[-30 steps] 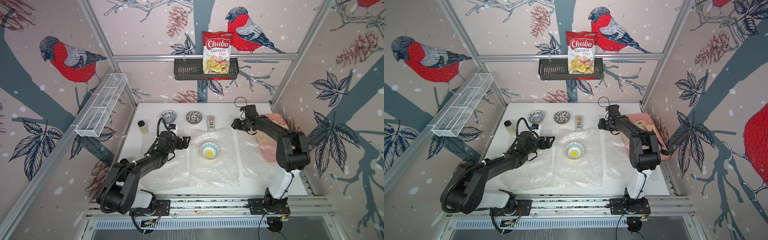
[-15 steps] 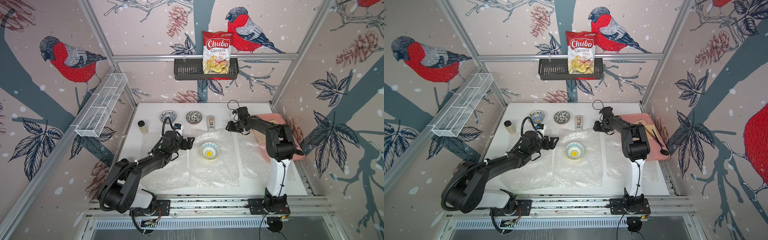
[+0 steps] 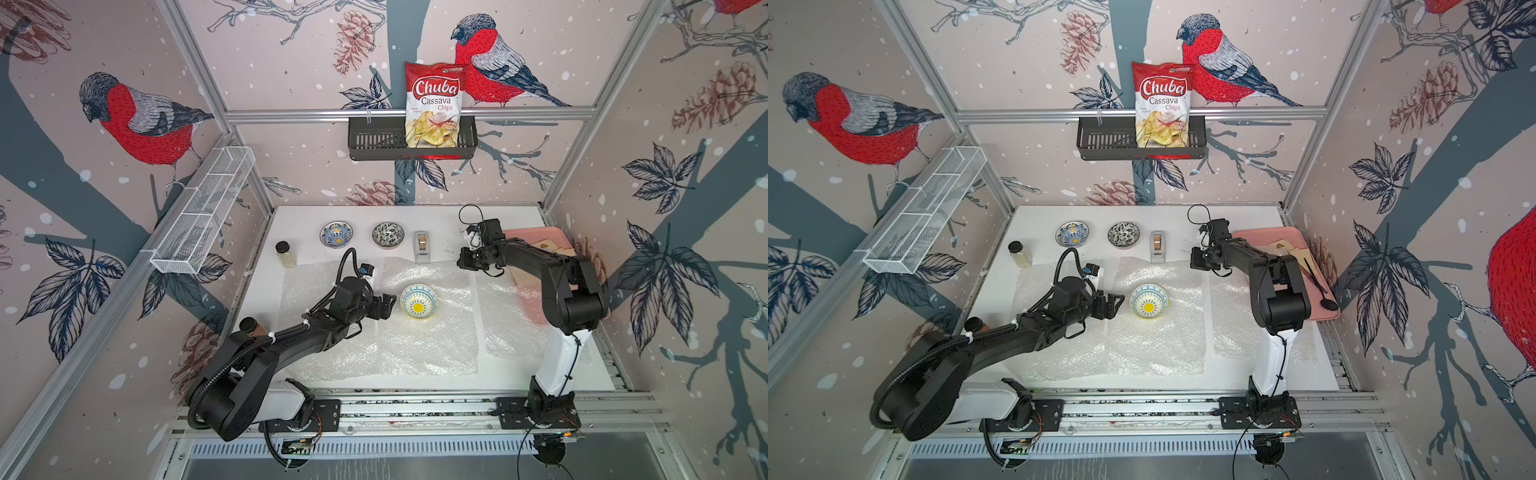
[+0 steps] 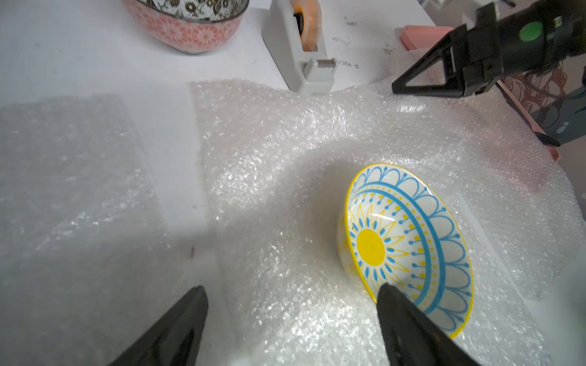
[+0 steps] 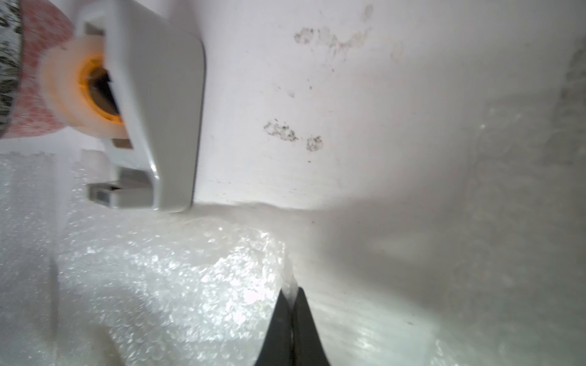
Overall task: Wrap bowls in bubble wrap
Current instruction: Wrap the bowl in bubble wrap.
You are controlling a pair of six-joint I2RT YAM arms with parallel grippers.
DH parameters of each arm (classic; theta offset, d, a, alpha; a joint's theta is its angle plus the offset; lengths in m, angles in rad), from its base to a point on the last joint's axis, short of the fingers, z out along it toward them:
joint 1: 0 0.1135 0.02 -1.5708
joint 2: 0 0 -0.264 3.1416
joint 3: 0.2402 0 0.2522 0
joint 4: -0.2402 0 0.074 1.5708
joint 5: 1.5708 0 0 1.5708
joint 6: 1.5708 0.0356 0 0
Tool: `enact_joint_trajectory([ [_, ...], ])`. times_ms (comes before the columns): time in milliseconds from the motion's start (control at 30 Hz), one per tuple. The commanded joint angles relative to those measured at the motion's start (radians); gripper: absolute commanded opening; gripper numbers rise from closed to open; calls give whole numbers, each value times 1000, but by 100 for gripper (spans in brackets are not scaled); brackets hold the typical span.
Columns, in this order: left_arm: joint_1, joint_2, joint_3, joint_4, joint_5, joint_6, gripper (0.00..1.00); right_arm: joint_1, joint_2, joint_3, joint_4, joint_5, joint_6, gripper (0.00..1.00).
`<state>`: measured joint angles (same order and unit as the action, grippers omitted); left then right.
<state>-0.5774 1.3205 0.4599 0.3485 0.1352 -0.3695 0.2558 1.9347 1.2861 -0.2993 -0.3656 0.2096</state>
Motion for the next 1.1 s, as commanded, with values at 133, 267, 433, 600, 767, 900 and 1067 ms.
enact_joint_trajectory([
  [133, -52, -38, -39, 24, -94, -117, 88, 56, -119, -3, -37, -106, 10, 5],
  [267, -68, -49, -27, 24, -120, -162, 90, 113, -207, -83, -34, -163, 31, 5],
  [433, -87, -48, -11, 34, -135, -208, 90, 211, -285, -183, 10, -229, 96, 5],
  [600, -113, -24, 17, 39, -140, -222, 91, 329, -290, -231, 92, -306, 156, 5],
  [767, -131, -4, 38, 40, -157, -243, 92, 397, -224, -215, 98, -311, 151, 5],
  [900, -140, -18, 22, 57, -185, -278, 93, 413, -168, -223, 141, -364, 169, 5],
  [1067, -142, -6, -2, 100, -187, -312, 92, 428, -114, -223, 120, -358, 145, 6],
])
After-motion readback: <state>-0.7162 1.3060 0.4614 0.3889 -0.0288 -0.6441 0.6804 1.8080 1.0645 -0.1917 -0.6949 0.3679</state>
